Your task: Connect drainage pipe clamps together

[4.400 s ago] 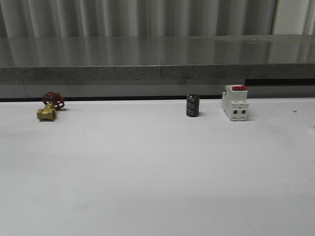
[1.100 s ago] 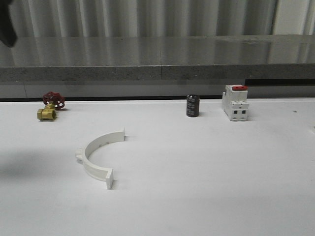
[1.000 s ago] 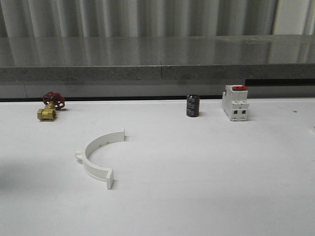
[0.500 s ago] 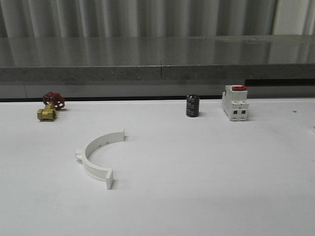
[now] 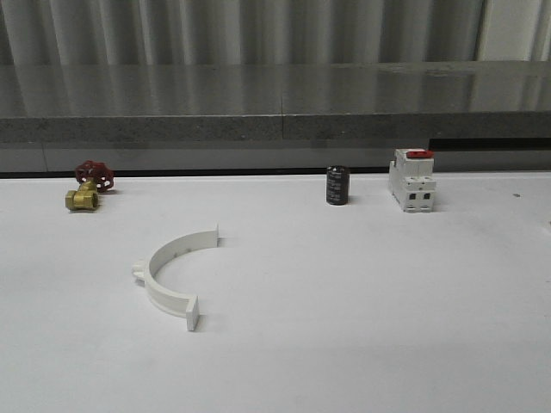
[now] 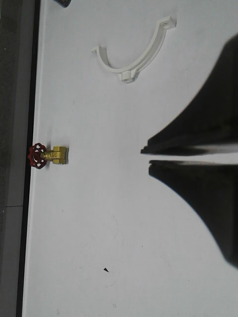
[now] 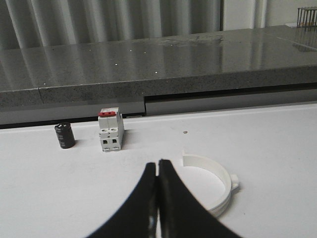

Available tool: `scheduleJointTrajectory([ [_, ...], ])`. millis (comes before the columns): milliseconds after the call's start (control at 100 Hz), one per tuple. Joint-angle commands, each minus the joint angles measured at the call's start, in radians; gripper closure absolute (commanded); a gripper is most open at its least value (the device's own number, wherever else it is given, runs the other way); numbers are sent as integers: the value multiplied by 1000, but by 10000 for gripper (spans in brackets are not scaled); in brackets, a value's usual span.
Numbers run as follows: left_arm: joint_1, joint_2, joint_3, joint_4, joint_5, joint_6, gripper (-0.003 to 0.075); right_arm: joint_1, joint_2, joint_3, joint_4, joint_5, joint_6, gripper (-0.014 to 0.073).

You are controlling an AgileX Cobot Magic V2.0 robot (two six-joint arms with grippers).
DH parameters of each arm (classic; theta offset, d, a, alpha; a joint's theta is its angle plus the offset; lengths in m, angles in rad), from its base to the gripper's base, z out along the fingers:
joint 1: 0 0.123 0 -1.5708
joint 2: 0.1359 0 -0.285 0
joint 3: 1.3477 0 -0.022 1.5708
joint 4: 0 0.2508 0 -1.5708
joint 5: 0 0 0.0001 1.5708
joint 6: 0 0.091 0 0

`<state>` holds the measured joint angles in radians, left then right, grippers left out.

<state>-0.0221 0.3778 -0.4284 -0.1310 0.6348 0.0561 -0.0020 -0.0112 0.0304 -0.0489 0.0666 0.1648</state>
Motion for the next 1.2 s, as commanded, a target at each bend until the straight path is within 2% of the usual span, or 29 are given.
scheduleJointTrajectory([
  [0, 3, 6, -26, -18, -71, 4, 741, -8, -14, -60, 2, -59, -1, 654],
  [140, 3, 6, -26, -18, -71, 4, 741, -8, 60, -179, 7, 43, 26, 654],
  [310, 3, 6, -26, -18, -71, 4, 741, -8, 291, -412, 7, 361, 26, 654],
  [450, 3, 5, -26, -18, -72, 4, 741, -8, 511, -583, 13, 539, 26, 654],
  [580, 3, 5, -26, -18, -73, 4, 741, -8, 670, -683, 16, 598, 26, 654],
  [700, 3, 5, -26, -18, -73, 4, 741, -8, 758, -707, 16, 600, 26, 643],
  [790, 3, 5, -26, -18, -73, 4, 741, -8, 801, -707, 16, 614, 26, 561],
  [840, 3, 5, -26, -18, -73, 4, 741, -8, 819, -707, 16, 626, 26, 480],
  [970, 3, 5, -26, -18, -73, 4, 741, -8, 837, -707, 23, 666, 26, 193],
  [1010, 3, 5, -26, -18, -73, 4, 741, -8, 838, -707, 27, 669, 26, 149],
  [1190, 3, 5, -26, -18, -73, 4, 741, -9, 887, -754, 34, 678, 26, 127],
])
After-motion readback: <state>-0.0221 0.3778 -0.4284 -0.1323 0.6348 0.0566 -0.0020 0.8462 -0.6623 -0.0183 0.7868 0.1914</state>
